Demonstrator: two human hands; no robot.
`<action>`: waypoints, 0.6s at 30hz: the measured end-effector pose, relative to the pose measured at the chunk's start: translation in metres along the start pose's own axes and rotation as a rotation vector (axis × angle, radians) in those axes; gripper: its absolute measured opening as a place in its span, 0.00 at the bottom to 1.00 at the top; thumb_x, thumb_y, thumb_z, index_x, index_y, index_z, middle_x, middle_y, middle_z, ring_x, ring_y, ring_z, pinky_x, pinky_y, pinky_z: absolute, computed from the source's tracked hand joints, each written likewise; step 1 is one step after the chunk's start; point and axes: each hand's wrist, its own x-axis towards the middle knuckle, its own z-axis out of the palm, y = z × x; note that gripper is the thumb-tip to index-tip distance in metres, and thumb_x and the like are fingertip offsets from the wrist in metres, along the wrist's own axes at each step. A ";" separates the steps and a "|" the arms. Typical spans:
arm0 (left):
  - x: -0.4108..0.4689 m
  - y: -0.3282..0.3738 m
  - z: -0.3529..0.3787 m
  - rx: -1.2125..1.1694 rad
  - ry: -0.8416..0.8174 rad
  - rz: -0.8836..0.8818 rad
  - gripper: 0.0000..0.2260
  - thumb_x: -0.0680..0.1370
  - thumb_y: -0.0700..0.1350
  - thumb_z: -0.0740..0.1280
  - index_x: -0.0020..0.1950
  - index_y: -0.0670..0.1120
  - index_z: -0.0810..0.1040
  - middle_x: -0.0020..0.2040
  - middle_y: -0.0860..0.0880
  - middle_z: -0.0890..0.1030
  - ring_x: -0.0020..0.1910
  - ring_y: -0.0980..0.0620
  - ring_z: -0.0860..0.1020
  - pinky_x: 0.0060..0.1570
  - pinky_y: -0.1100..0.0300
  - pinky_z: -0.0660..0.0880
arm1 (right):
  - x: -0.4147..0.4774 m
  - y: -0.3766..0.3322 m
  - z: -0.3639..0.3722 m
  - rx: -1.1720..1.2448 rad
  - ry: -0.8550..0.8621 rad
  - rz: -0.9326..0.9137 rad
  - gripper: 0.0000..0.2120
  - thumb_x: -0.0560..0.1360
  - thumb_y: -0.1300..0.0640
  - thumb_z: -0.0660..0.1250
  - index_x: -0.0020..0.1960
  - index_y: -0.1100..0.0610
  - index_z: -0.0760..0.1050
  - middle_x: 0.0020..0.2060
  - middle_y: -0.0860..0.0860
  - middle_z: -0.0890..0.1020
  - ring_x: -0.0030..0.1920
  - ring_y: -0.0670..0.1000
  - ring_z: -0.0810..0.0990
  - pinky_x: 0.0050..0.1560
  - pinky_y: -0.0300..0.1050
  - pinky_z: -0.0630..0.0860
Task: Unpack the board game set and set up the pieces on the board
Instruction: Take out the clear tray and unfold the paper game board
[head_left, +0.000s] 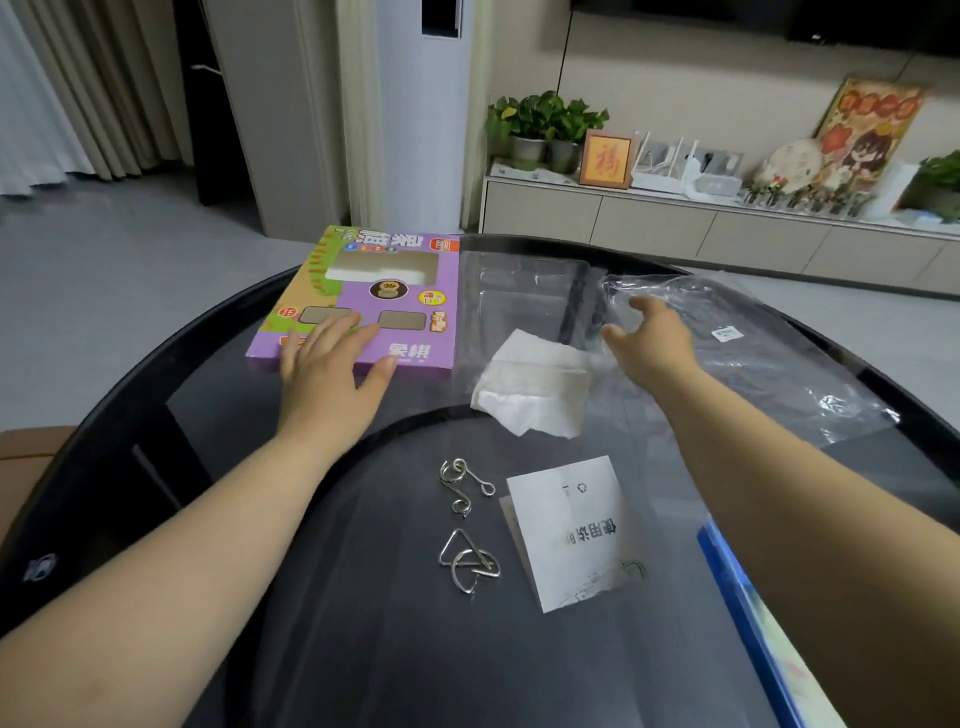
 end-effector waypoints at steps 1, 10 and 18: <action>-0.008 0.004 -0.004 -0.061 -0.008 0.027 0.18 0.77 0.50 0.62 0.65 0.44 0.72 0.70 0.47 0.67 0.70 0.48 0.61 0.69 0.57 0.48 | -0.005 -0.001 -0.005 -0.002 0.033 -0.032 0.24 0.76 0.57 0.61 0.70 0.59 0.61 0.69 0.56 0.66 0.69 0.58 0.64 0.67 0.50 0.64; -0.105 0.068 -0.028 0.072 -0.608 0.302 0.46 0.55 0.72 0.41 0.73 0.60 0.46 0.68 0.67 0.40 0.66 0.67 0.37 0.68 0.61 0.34 | -0.111 -0.003 -0.031 -0.140 -0.533 -0.092 0.29 0.71 0.52 0.69 0.68 0.56 0.63 0.62 0.53 0.72 0.60 0.52 0.72 0.58 0.41 0.68; -0.111 0.070 -0.018 0.250 -0.672 0.258 0.25 0.80 0.57 0.48 0.75 0.53 0.46 0.76 0.54 0.43 0.74 0.56 0.38 0.71 0.57 0.37 | -0.134 0.017 -0.010 -0.146 -0.477 0.068 0.23 0.72 0.59 0.65 0.65 0.55 0.65 0.61 0.54 0.74 0.60 0.56 0.73 0.62 0.49 0.71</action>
